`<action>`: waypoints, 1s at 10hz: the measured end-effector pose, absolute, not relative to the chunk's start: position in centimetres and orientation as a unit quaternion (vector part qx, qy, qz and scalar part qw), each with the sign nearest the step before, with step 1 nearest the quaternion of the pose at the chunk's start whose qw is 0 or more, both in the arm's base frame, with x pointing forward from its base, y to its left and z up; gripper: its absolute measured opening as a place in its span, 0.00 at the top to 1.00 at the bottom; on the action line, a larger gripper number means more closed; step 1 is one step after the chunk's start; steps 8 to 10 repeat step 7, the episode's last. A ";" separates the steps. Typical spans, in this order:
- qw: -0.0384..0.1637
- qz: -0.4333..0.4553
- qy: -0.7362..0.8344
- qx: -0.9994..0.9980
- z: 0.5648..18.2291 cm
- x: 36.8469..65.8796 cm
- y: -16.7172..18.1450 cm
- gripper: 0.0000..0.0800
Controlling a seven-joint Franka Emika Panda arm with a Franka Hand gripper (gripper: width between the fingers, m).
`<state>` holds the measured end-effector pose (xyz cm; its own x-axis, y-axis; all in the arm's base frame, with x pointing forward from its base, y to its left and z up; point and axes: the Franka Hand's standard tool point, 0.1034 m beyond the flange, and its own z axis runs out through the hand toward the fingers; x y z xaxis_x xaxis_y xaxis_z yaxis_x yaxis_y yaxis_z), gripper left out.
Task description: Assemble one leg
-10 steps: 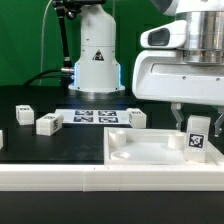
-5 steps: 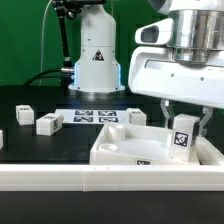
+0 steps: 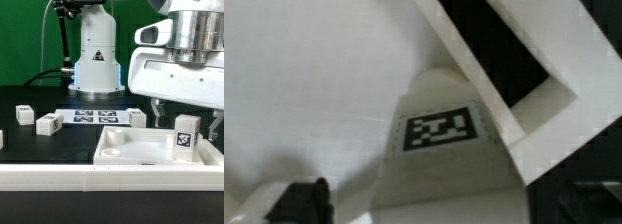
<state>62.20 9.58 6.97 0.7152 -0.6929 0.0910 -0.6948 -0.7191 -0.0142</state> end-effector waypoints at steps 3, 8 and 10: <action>0.011 0.045 -0.375 0.926 6.9 62.2 9.6 0.19; 0.011 0.045 -0.375 0.926 6.9 62.2 9.6 0.19; 0.011 0.045 -0.375 0.926 6.9 62.2 9.6 0.19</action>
Offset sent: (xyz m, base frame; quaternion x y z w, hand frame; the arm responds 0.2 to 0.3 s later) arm 0.0000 0.0000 0.0000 0.0000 0.0000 0.0000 1.0000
